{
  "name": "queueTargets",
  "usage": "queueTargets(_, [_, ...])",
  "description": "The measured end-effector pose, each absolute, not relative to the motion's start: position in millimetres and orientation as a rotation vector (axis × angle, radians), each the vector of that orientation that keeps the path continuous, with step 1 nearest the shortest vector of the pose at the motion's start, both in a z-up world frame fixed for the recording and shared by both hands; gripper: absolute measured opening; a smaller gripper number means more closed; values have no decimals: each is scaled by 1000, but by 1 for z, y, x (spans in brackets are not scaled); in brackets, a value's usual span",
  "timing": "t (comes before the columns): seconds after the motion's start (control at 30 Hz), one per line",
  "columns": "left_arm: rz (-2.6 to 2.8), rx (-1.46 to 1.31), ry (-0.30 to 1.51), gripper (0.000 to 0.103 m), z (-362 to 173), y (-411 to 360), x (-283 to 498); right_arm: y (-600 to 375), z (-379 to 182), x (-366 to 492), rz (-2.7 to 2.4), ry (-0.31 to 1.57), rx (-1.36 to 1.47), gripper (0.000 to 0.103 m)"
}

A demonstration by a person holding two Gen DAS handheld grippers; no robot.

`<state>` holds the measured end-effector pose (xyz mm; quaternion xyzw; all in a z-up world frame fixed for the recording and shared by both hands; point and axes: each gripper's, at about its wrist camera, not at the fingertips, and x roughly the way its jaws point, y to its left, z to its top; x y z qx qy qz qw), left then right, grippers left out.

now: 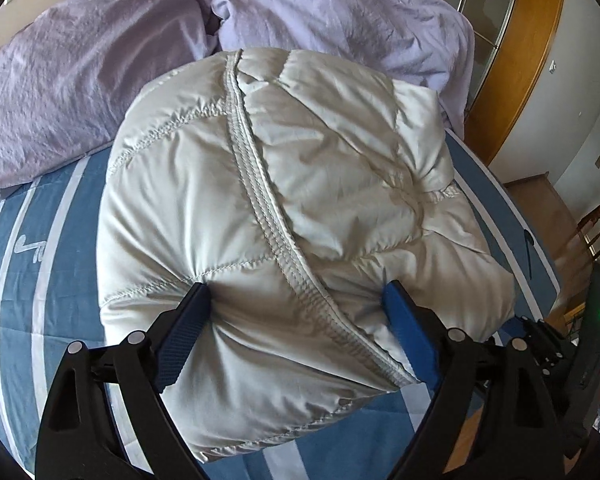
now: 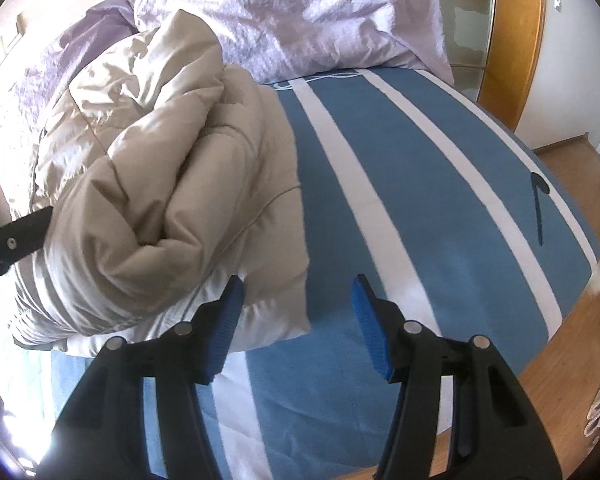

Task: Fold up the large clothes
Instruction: 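Grasp the other side of the bundle with the right gripper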

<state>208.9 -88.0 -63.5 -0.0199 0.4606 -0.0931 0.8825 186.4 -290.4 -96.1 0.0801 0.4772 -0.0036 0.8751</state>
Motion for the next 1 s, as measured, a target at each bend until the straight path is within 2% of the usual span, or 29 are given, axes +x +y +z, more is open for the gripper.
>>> queueTargets(0.53, [-200, -21, 968, 92, -72, -98, 216, -322, -81, 216, -36, 991, 158, 56])
queueTargets(0.8, [-218, -19, 968, 94, -72, -97, 216, -335, -33, 260, 61, 904, 210, 56])
queueTargets(1.0, [-213, -19, 974, 94, -72, -98, 217, -304, 2, 297, 261, 837, 194, 55])
